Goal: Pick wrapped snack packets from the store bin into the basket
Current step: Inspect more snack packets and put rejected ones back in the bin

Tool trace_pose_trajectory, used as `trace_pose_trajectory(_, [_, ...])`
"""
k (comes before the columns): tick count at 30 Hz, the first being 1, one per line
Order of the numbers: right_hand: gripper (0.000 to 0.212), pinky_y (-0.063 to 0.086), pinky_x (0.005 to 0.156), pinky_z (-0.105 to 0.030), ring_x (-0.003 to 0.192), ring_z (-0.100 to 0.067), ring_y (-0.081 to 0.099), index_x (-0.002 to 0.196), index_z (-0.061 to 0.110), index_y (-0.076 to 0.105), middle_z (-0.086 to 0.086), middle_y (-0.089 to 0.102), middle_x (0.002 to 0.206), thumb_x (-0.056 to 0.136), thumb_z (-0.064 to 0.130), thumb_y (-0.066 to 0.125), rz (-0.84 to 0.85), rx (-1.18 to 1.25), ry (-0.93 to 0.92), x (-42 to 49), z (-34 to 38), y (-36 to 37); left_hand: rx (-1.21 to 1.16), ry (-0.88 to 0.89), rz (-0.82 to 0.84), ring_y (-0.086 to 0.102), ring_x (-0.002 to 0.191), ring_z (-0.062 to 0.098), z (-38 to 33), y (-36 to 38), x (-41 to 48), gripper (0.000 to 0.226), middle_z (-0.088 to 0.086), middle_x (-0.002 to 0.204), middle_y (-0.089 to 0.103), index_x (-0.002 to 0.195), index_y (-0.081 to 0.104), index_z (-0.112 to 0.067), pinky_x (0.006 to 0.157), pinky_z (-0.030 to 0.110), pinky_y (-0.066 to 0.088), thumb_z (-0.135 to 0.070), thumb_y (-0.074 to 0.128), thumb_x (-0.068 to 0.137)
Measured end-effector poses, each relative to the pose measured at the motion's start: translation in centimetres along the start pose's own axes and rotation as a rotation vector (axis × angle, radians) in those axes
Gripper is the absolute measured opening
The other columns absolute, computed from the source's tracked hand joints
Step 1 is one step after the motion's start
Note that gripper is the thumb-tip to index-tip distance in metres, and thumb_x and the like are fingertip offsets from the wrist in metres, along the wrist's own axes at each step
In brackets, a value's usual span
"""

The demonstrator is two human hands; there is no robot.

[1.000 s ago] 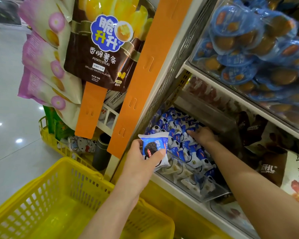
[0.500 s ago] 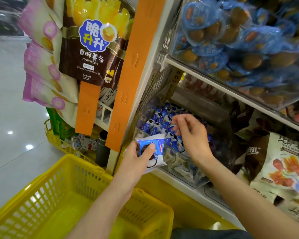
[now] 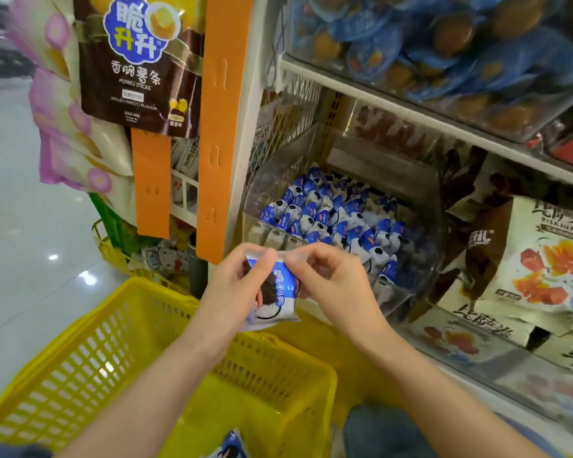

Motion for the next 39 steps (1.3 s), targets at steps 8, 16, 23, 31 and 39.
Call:
trace_pose_trajectory(8, [0.011,0.045,0.062,-0.025,0.072,-0.012,0.055,0.083,0.009,0.067,0.0,0.06,0.077,0.086,0.019,0.064,-0.044,-0.732,-0.519,-1.0,1.1,-0.2,-0.095,-0.106,0.021,0.068,0.068,0.016,0.7,0.0,0.3,0.019,0.008,0.072,0.069,0.077,0.062,-0.013,0.06,0.025,0.053,-0.024,0.055,0.091])
trace_pose_trajectory(16, [0.007,0.049,0.058,-0.019,0.065,-0.008,0.06,0.084,0.02,0.062,0.003,0.064,0.076,0.09,0.018,0.058,-0.209,-0.356,-0.237,-0.1,0.6,-1.5,0.051,-0.201,0.07,0.07,0.081,0.01,0.9,-0.3,0.1,0.041,-0.004,0.092,0.073,0.107,0.056,-0.023,0.066,0.023,0.057,-0.042,0.069,0.074])
trace_pose_trajectory(23, [0.006,0.053,0.057,-0.015,0.069,-0.01,0.07,0.086,0.014,0.056,-0.009,0.067,0.09,0.091,0.012,0.054,-0.156,0.162,0.123,0.2,0.4,-1.4,-0.151,-0.059,-0.16,0.07,0.084,0.012,0.4,-1.7,0.4,0.019,0.003,0.091,0.072,0.101,0.063,-0.016,0.068,0.019,0.056,-0.021,0.065,0.083])
trace_pose_trajectory(31, [0.004,0.056,0.054,-0.021,0.055,-0.012,0.067,0.089,0.006,0.052,-0.005,0.067,0.067,0.09,0.003,0.054,-0.033,0.272,0.272,0.0,0.3,-0.5,-0.174,-0.069,-0.254,0.07,0.083,0.017,0.6,-2.6,0.6,0.015,0.006,0.091,0.072,0.083,0.068,-0.019,0.06,0.02,0.055,-0.014,0.057,0.091])
trace_pose_trajectory(39, [0.056,0.044,0.085,-0.01,0.095,0.012,0.054,0.128,0.025,0.038,0.024,0.054,0.104,0.082,0.027,0.068,0.174,-0.284,0.106,-0.7,-1.5,1.9,0.485,0.302,-0.305,0.053,0.062,0.001,-0.2,-3.5,0.8,0.022,-0.009,0.07,0.061,0.075,0.055,-0.028,0.056,0.014,0.04,-0.015,0.052,0.093])
Point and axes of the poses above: each hand's wrist, its own x-axis towards the middle knuckle, its own y-axis out of the palm, z = x × y, the point moved 2 cm from there along x, towards the middle knuckle
